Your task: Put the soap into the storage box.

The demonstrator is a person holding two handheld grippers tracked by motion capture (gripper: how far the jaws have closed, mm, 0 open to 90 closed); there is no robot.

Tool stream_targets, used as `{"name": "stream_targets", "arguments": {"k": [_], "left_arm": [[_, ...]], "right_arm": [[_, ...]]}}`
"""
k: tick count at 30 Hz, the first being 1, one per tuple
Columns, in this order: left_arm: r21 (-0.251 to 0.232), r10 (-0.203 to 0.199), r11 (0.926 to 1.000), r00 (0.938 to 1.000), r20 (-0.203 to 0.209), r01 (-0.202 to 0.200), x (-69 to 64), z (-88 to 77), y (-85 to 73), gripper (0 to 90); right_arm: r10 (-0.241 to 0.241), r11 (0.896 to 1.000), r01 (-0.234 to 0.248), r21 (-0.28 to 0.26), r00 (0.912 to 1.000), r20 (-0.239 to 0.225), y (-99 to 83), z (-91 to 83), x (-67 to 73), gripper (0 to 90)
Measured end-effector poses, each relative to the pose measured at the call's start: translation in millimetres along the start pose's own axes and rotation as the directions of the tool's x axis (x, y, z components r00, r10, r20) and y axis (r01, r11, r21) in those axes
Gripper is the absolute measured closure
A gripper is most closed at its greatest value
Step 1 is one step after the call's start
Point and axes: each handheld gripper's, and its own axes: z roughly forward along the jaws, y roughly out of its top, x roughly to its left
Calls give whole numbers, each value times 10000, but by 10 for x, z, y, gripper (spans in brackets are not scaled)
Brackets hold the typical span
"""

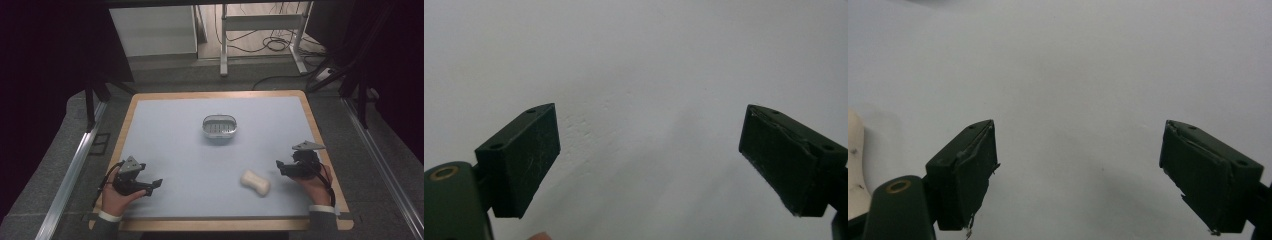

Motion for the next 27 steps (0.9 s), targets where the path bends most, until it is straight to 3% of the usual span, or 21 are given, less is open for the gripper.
{"name": "stream_targets", "arguments": {"k": [8,18,22,27], "left_arm": [[30,64,10000,10000,-27,-64,-13,-8,7,99],[27,162,9999,9999,34,-162,-24,-25,17,99],[7,151,9999,9999,32,-151,-24,-32,20,99],[96,193,9998,9998,32,-193,-31,-13,19,99]], "right_arm": [[39,9996,-43,-270,9999,-150,19,-65,-6,159],[-262,9988,235,-436,9976,-636,84,-204,54,195],[-411,9972,373,-650,9975,-583,113,-272,88,196],[-501,9975,467,-537,9966,-655,123,-286,116,200]]}}
